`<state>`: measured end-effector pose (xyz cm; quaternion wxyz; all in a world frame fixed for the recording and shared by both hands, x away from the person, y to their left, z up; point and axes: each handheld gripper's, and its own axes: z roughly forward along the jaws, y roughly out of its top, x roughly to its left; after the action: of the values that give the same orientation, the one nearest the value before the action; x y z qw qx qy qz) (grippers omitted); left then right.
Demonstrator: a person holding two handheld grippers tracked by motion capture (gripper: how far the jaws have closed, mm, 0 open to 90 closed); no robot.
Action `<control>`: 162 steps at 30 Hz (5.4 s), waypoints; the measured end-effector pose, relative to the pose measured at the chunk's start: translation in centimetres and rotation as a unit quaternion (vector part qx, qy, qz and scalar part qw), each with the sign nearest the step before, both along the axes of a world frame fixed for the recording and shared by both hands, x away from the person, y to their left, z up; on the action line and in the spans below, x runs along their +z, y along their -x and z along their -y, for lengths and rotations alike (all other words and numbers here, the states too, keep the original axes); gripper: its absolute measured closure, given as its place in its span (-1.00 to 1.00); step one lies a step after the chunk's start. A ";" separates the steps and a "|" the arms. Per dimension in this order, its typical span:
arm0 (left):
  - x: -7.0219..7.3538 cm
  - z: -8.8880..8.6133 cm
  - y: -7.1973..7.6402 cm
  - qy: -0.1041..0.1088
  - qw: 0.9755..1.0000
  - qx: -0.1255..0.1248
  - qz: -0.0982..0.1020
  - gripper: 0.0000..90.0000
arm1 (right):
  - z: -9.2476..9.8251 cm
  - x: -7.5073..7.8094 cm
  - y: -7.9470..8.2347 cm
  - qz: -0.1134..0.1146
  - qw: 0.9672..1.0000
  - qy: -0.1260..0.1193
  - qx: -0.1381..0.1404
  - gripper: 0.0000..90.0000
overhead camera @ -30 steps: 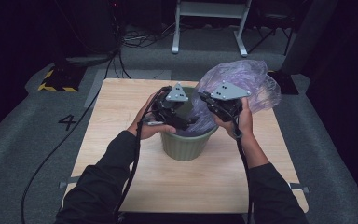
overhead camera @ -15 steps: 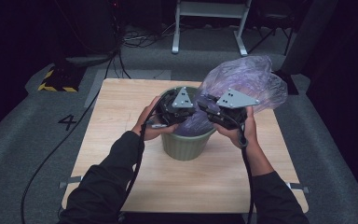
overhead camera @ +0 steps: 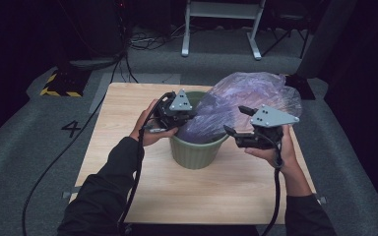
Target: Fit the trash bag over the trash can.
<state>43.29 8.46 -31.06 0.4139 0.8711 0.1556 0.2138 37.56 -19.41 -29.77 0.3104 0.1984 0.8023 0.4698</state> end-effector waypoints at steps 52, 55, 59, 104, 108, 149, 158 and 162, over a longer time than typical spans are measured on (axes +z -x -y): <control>1.4 1.0 4.1 0.057 0.998 -0.038 -0.002 -0.53 | -0.8 -2.6 1.3 0.131 0.990 0.056 0.003 1.00; 1.0 1.7 3.9 0.051 0.998 -0.032 -0.009 -0.45 | -1.4 -2.4 1.7 0.134 0.989 0.061 0.014 1.00; 0.5 1.9 3.6 0.016 0.999 -0.046 -0.001 0.11 | -1.8 -2.2 2.4 0.130 0.990 0.055 0.029 0.99; -1.0 -5.8 3.9 0.100 0.995 0.010 -0.021 -0.49 | 4.6 -5.4 3.7 0.011 0.995 -0.069 0.075 0.99; 0.0 -4.9 5.0 0.107 0.994 -0.017 -0.011 -0.51 | 4.0 -4.6 4.4 0.023 0.994 -0.068 0.086 1.00; 1.2 1.5 6.9 0.062 0.995 -0.077 0.012 -0.38 | -2.9 -4.1 6.7 0.033 0.988 0.029 0.149 0.95; -0.1 1.8 5.2 0.003 1.000 -0.026 0.014 0.87 | -1.6 -4.8 7.9 0.033 0.991 0.008 0.132 0.28; -0.4 1.0 4.6 0.015 1.000 -0.013 0.009 0.99 | -0.5 -4.8 8.5 0.029 0.994 0.003 0.110 0.05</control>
<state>38.67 7.49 -31.41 0.4312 0.8647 0.1439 0.2138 29.02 -18.90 -34.53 0.2803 0.0947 0.8112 0.5043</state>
